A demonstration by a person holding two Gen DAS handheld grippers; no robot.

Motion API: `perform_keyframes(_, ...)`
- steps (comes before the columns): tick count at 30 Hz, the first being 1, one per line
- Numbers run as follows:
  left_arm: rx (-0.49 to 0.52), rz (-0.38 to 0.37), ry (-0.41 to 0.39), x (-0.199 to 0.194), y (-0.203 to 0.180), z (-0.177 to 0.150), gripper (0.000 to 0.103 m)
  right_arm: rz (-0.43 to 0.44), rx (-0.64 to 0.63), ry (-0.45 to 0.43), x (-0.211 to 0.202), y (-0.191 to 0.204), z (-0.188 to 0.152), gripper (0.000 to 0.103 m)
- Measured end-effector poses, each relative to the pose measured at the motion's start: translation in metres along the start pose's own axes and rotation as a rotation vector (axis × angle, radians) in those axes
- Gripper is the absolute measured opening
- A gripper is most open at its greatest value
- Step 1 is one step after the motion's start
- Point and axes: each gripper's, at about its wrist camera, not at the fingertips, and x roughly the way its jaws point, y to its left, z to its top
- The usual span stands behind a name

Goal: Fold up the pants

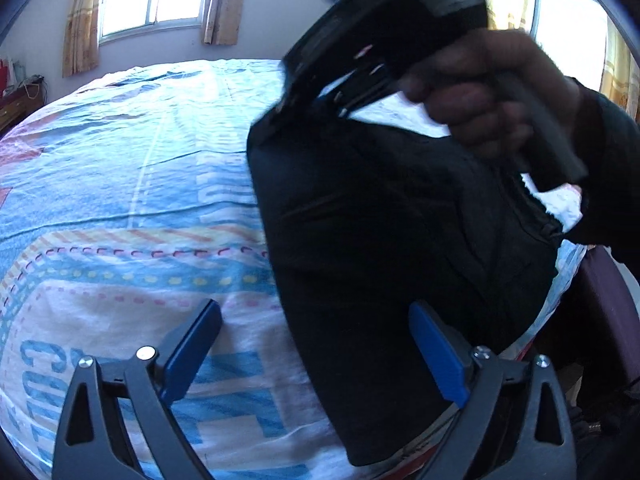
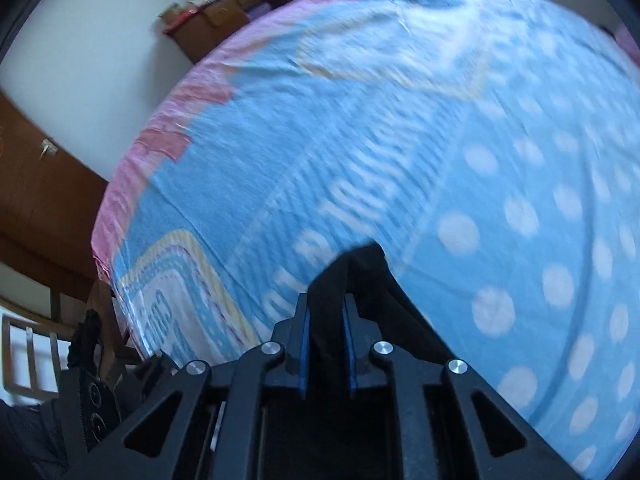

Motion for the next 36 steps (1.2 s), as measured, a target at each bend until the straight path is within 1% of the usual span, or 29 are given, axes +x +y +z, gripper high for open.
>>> perform_keyframes(1,0.013,0.012,-0.001,0.0,-0.002,0.0,0.098,-0.014,0.016,0.017,0.011,-0.007,0.002,0.013)
perform_keyframes(2,0.02,0.019,0.0,0.002,-0.005,0.0,0.098,-0.006,0.026,0.016,0.019,-0.011,0.004,0.013)
perform_keyframes(4,0.014,0.017,0.007,0.002,-0.005,0.001,0.098,0.028,0.028,0.016,0.022,-0.014,0.005,0.014)
perform_keyframes(6,0.004,0.024,0.01,0.0,-0.007,0.002,0.098,0.058,0.043,0.027,0.014,-0.016,0.004,0.018)
perform_keyframes(7,0.004,0.039,-0.003,-0.004,-0.007,0.005,0.098,0.061,0.057,0.03,0.008,-0.019,0.002,0.024)
perform_keyframes(8,0.005,0.047,-0.013,-0.008,-0.005,0.007,0.098,0.035,0.063,0.02,-0.003,-0.023,-0.003,0.047)
perform_keyframes(9,0.006,0.058,-0.027,-0.013,-0.003,0.011,0.098,0.007,0.065,-0.003,-0.016,-0.027,-0.008,0.064)
perform_keyframes(10,0.007,0.066,-0.044,-0.018,-0.002,0.015,0.098,-0.012,0.083,-0.047,-0.035,-0.036,-0.017,0.065)
perform_keyframes(12,0.008,0.081,-0.084,-0.029,0.0,0.026,0.099,0.02,0.141,-0.114,-0.072,-0.054,-0.039,0.065)
perform_keyframes(13,0.012,0.079,-0.1,-0.032,0.003,0.036,0.099,0.037,0.179,-0.162,-0.095,-0.066,-0.055,0.065)
perform_keyframes(14,0.023,0.073,-0.107,-0.032,0.002,0.043,0.099,0.037,0.203,-0.195,-0.11,-0.073,-0.068,0.065)
perform_keyframes(15,0.044,0.076,-0.112,-0.03,0.001,0.051,0.099,0.029,0.23,-0.24,-0.131,-0.083,-0.089,0.065)
perform_keyframes(16,0.071,0.095,-0.115,-0.026,-0.001,0.059,0.099,0.024,0.249,-0.269,-0.144,-0.088,-0.105,0.065)
perform_keyframes(18,0.111,0.105,-0.109,-0.016,-0.006,0.07,0.099,0.024,0.288,-0.31,-0.162,-0.093,-0.142,0.065)
perform_keyframes(20,0.134,0.123,-0.077,0.001,-0.007,0.086,0.099,0.016,0.289,-0.316,-0.168,-0.087,-0.171,0.065)
perform_keyframes(21,0.139,0.133,-0.061,0.008,-0.007,0.093,0.101,0.02,0.284,-0.319,-0.168,-0.083,-0.186,0.065)
perform_keyframes(22,0.147,0.136,-0.033,0.018,-0.005,0.099,0.101,0.03,0.29,-0.318,-0.167,-0.08,-0.2,0.065)
perform_keyframes(23,0.157,0.16,-0.003,0.032,-0.005,0.103,0.101,0.034,0.319,-0.308,-0.161,-0.081,-0.213,0.065)
perform_keyframes(24,0.158,0.194,0.008,0.04,-0.004,0.103,0.102,0.04,0.351,-0.292,-0.154,-0.083,-0.223,0.065)
perform_keyframes(25,0.151,0.21,0.039,0.053,0.003,0.104,0.103,0.05,0.382,-0.256,-0.141,-0.086,-0.232,0.065)
perform_keyframes(26,0.143,0.192,0.076,0.062,0.006,0.104,0.103,0.031,0.394,-0.222,-0.124,-0.09,-0.242,0.064)
perform_keyframes(27,0.127,0.176,0.102,0.068,0.01,0.102,0.103,0.014,0.398,-0.221,-0.116,-0.094,-0.247,0.064)
perform_keyframes(29,0.115,0.172,0.104,0.067,0.012,0.104,0.103,0.047,0.435,-0.26,-0.115,-0.1,-0.251,0.065)
perform_keyframes(30,0.13,0.184,0.09,0.064,0.012,0.107,0.103,0.056,0.432,-0.267,-0.119,-0.1,-0.25,0.065)
perform_keyframes(31,0.146,0.204,0.052,0.056,0.01,0.114,0.103,0.062,0.424,-0.271,-0.123,-0.099,-0.247,0.065)
perform_keyframes(33,0.146,0.224,0.012,0.049,0.012,0.123,0.103,0.05,0.408,-0.293,-0.134,-0.095,-0.243,0.065)
perform_keyframes(36,0.146,0.247,0.032,0.061,0.017,0.132,0.103,0.021,0.336,-0.366,-0.151,-0.083,-0.236,0.065)
